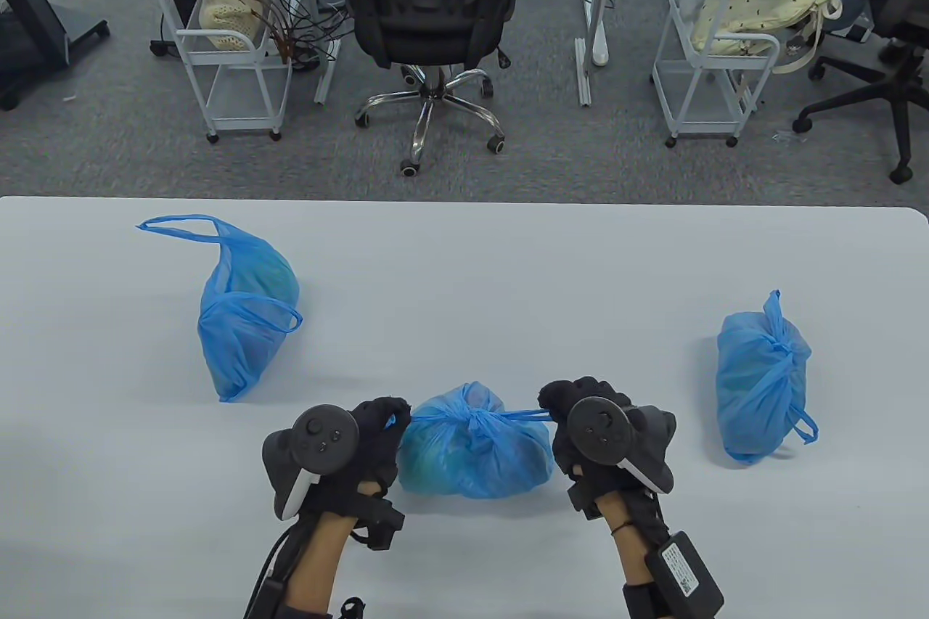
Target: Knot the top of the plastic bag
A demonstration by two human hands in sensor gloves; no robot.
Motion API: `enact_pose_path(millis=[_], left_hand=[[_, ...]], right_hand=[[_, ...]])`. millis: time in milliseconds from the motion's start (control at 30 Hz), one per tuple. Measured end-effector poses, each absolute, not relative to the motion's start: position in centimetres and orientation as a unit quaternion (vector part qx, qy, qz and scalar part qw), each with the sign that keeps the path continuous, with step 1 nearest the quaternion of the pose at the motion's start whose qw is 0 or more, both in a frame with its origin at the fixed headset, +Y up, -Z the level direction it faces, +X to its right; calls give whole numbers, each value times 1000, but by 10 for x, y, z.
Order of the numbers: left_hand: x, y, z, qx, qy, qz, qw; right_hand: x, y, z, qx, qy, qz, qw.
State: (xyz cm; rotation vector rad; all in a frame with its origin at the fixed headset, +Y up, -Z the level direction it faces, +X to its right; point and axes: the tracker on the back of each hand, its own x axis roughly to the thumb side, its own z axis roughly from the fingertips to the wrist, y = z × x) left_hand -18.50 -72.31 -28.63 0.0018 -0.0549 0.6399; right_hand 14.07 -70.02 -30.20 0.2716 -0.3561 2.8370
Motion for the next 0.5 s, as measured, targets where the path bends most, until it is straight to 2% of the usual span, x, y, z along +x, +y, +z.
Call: enact_pose_path(millis=[167, 267, 500], left_hand=[[-181, -729, -288, -48, -43, 324, 944], [-179, -732, -289, -63, -63, 340, 936], [-172, -734, -288, -65, -88, 297, 949]], right_hand=[[153, -709, -308, 62, -85, 986, 130], [158, -709, -308, 61, -93, 985, 134], [152, -707, -306, 39, -109, 991, 60]])
